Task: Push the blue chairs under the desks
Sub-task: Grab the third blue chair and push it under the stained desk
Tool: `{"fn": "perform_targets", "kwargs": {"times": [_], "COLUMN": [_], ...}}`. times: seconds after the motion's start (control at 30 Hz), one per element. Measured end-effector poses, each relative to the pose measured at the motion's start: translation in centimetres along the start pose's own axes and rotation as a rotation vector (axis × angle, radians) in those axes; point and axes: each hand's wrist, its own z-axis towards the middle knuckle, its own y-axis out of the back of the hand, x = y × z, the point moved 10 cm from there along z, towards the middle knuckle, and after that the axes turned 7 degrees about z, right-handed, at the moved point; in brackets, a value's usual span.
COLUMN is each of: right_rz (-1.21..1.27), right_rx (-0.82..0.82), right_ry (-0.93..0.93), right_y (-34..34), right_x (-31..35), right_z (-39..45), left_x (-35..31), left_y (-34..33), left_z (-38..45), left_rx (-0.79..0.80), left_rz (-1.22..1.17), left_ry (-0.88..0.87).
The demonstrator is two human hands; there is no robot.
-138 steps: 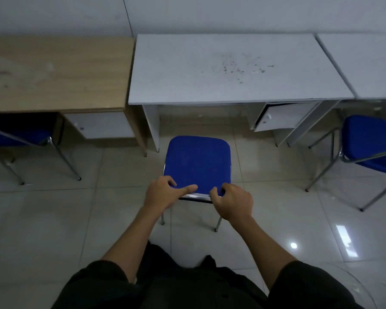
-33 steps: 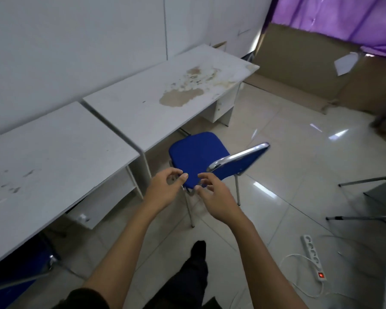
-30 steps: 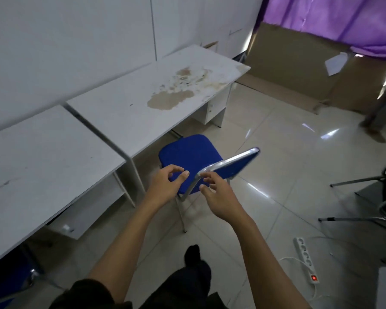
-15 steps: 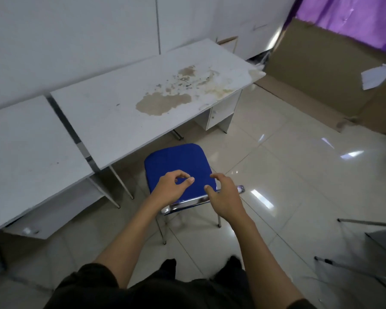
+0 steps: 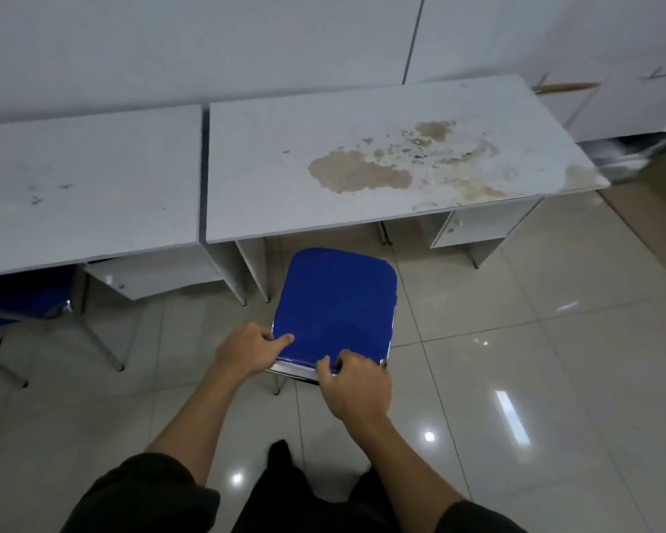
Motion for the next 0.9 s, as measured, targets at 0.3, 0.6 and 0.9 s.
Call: {"fn": "perform_targets", "kwargs": {"times": [0.3, 0.6, 0.9], "right_rz": [0.015, 0.001, -0.087], "right_rx": [0.083, 0.142, 0.257], "right_ry": [0.113, 0.278, 0.351], "right_y": [0.6, 3.8, 8.8], "right_x": [-0.6, -4.6, -9.5], "right_z": [1.2, 4.3, 10.9], "left_x": [-1.0, -5.3, -12.9], "left_y": [0.0, -2.1, -4.4], "left_z": [-0.3, -2.5, -3.2], "left_rx": [-0.093, -0.191, -0.214], "left_rz": [-0.041, -0.138, -0.317], "left_ry": [0.029, 0.129, 0.183]}}
